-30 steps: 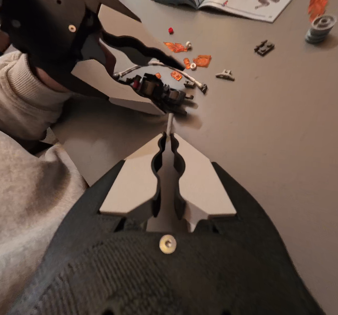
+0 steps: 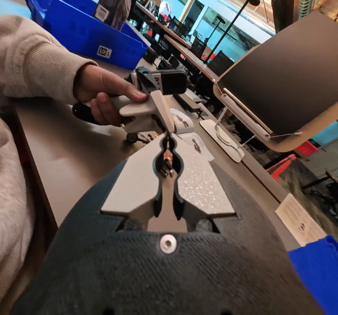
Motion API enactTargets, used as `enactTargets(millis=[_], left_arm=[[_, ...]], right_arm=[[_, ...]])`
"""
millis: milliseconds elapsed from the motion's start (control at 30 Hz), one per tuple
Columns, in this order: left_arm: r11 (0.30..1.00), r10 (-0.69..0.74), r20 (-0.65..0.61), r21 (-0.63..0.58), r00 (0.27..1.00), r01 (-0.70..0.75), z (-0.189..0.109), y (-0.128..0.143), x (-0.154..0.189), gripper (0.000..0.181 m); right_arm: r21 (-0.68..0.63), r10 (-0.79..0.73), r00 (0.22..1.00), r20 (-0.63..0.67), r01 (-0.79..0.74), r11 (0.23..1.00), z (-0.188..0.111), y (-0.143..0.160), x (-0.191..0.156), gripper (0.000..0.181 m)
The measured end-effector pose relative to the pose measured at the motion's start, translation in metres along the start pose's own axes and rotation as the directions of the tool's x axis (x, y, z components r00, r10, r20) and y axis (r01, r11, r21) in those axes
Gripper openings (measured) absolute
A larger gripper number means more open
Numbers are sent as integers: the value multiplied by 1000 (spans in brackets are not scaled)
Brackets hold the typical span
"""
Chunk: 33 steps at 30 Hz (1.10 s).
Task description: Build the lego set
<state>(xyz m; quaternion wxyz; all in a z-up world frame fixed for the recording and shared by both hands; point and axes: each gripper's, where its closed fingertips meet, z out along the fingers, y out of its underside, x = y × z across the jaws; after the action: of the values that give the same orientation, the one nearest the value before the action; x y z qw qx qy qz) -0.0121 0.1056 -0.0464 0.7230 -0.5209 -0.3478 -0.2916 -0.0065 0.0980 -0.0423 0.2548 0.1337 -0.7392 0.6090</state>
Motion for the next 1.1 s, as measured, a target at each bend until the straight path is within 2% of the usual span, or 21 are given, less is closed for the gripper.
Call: enactTargets(millis=[300, 767, 900, 967, 1033, 1100], left_arm=[[997, -81, -83, 11, 993, 82, 0, 0, 5, 4], [994, -109, -111, -10, 988, 108, 1, 3, 7, 4], [997, -81, -94, -20, 992, 80, 2, 4, 6, 4], [999, -34, -55, -26, 998, 32, 3, 4, 5, 9], [999, 17, 9, -34, 1000, -16, 0, 2, 0, 34], [996, 86, 91, -40, 992, -82, -6, -3, -5, 40]], right_arm=[[24, 28, 999, 45, -29, 999, -2, -2, -3, 6], [13, 42, 997, 69, -43, 999, 0, -1, -6, 2], [-46, 170, 978, 123, -166, 985, -1, 1, -5, 2], [-49, 204, 973, 108, -200, 979, -2, 2, 0, 2], [-70, 234, 969, 82, -229, 971, -3, 7, 6, 2], [-106, 284, 957, 50, -278, 955, -3, 17, 11, 2]])
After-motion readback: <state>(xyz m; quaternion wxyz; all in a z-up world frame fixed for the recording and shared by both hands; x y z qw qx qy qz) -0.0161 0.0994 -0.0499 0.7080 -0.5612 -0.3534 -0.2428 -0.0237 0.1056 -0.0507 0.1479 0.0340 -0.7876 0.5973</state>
